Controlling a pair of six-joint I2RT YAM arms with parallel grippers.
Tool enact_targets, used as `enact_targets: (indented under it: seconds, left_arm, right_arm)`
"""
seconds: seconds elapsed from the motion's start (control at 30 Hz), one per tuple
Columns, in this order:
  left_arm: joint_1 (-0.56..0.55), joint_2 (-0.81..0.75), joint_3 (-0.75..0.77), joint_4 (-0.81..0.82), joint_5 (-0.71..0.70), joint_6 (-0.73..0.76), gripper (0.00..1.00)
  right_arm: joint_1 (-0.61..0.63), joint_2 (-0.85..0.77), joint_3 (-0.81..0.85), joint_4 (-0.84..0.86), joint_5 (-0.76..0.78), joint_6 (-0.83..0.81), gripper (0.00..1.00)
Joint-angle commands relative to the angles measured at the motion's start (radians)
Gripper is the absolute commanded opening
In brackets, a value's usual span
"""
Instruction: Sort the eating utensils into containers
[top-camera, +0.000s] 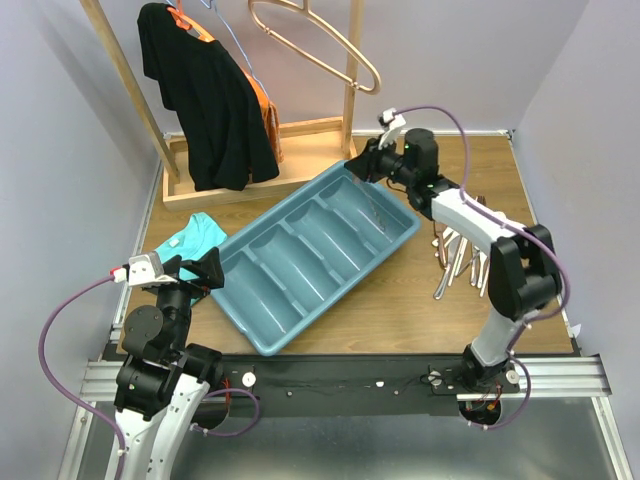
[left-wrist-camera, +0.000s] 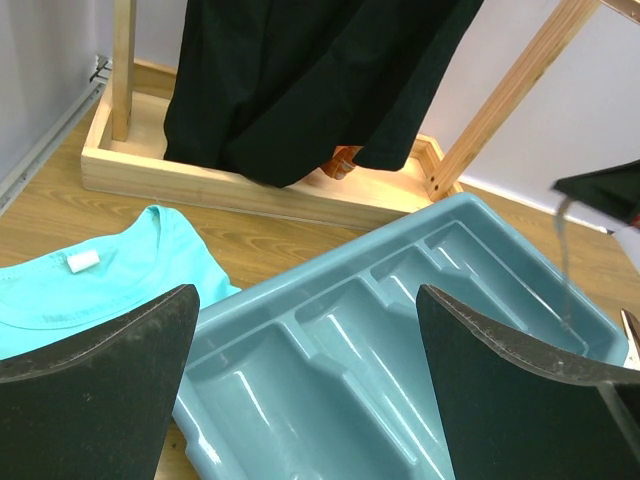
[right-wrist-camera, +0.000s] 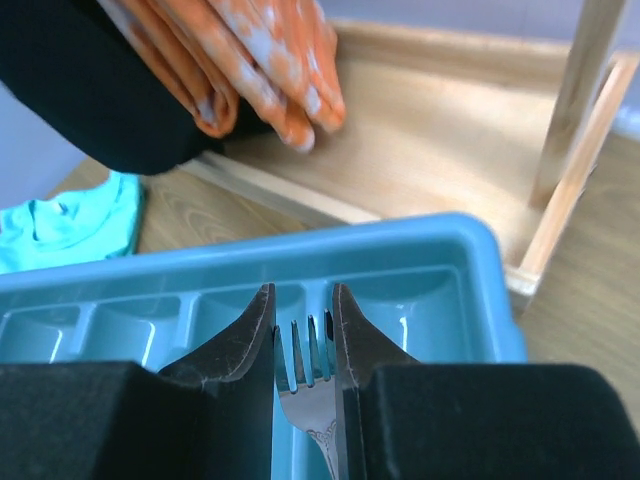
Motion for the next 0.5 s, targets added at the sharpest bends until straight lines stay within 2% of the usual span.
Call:
enact_targets:
  seconds: [0.0,0.17,0.27,0.3,0.4,0.47]
  left_arm:
    - [0.003,-0.010,-0.008,0.015,0.015,0.009,0.99]
    - [0.003,-0.012,-0.009,0.015,0.017,0.011,0.99]
    - [0.003,-0.007,-0.009,0.018,0.022,0.009,0.99]
    - [0.003,-0.008,-0.009,0.020,0.022,0.011,0.99]
    - [0.003,-0.005,-0.011,0.021,0.023,0.011,0.99]
    - [0.003,-0.004,-0.009,0.021,0.025,0.011,0.99]
  right_arm:
    - [0.022,0.119,0.006,0.063,0.085,0.056,0.17]
    - [0.028,0.137,-0.039,0.035,0.207,0.089,0.20]
    - [0.028,0.125,-0.042,-0.014,0.271,0.100,0.30]
    - [0.028,0.120,-0.042,-0.029,0.282,0.100,0.37]
    - [0.031,0.099,-0.025,-0.095,0.310,0.089,0.50]
    - [0.033,0.080,-0.017,-0.144,0.336,0.082,0.53]
